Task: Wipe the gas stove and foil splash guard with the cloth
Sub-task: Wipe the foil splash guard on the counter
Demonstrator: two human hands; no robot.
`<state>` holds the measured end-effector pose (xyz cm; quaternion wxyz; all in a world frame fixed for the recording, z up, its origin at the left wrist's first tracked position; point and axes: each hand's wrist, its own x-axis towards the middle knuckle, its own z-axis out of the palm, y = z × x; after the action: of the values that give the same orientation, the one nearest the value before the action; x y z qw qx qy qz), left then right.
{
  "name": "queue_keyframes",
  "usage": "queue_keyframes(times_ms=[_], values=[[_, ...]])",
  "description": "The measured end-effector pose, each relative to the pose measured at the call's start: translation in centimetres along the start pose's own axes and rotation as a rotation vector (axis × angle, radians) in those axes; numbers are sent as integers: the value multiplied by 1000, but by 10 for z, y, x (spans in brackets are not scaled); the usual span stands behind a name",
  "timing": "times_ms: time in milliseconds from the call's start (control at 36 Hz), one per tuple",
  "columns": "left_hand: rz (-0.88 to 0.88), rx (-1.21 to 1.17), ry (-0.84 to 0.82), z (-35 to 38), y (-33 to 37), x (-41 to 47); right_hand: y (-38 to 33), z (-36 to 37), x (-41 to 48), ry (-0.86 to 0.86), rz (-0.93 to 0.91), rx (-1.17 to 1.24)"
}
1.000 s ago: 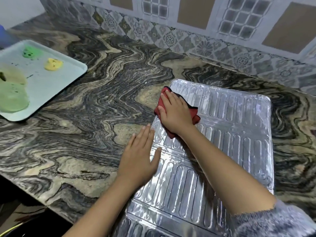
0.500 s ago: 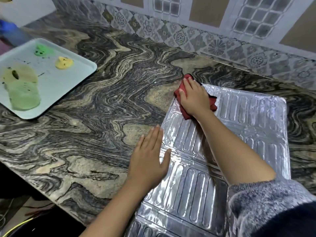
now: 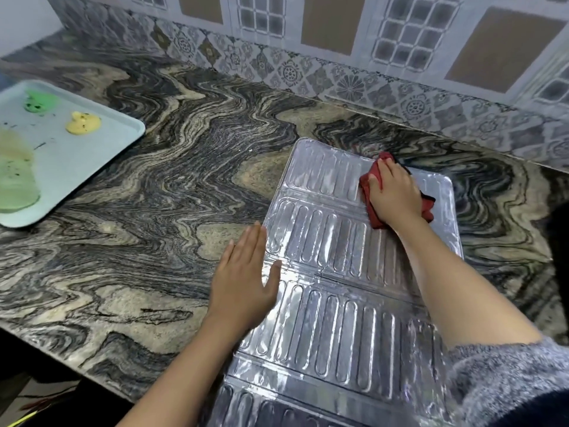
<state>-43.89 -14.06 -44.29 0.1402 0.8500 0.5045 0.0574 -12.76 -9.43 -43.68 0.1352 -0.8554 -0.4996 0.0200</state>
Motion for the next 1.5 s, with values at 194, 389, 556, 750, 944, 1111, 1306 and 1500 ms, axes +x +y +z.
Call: queue_keyframes(times_ms=[194, 389, 556, 750, 944, 1111, 1306, 1500], values=[[6, -5, 24, 0, 0, 0, 40, -12, -12, 41, 109, -22], [11, 7, 40, 0, 1, 1, 53, -17, -22, 11, 185, -25], [9, -3, 47, 0, 1, 0, 60, -23, -28, 50, 219, 9], [5, -8, 61, 1, 1, 1, 64, -28, -46, 79, 184, 52], [-1, -7, 61, 2, 1, 1, 53, -24, -46, 38, 175, 17], [9, -28, 70, -2, 0, 2, 51, -29, -44, 161, 157, 99], [21, -112, 49, -8, -4, 5, 38, -48, -57, 200, 145, 198], [-3, -87, 4, -30, 9, 9, -3, -85, -90, 341, 105, 466]])
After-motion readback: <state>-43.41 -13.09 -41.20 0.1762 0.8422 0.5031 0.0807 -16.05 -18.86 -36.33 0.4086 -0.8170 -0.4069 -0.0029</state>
